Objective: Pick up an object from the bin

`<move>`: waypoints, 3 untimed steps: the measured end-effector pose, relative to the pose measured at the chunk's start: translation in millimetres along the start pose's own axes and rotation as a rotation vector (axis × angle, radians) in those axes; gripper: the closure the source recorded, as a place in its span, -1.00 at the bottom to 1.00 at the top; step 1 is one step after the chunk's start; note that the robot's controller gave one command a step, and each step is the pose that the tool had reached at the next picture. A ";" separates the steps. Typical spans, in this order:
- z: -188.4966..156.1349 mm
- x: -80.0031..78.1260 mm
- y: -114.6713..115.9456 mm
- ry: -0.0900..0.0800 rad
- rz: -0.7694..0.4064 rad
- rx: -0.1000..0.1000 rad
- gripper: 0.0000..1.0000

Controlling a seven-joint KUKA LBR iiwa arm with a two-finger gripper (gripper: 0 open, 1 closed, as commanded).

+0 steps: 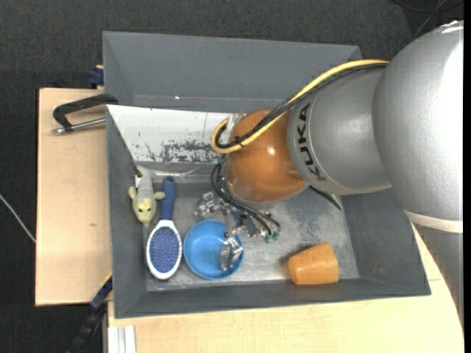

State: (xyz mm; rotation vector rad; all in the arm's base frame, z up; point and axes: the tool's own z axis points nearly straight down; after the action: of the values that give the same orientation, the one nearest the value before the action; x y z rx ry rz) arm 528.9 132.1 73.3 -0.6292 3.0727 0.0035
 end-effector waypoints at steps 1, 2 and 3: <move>-3.3 -3.5 0.5 -0.010 0.001 0.000 1.00; -46.2 -6.5 1.2 -0.005 0.001 0.001 1.00; -111.6 -10.1 1.7 -0.008 0.002 0.002 1.00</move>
Offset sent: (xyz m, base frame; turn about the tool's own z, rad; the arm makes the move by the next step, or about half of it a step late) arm 0.0000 0.0000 0.0000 0.0000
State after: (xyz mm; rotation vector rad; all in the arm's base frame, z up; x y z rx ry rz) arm 537.0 137.3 184.9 -0.6251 3.0651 0.0026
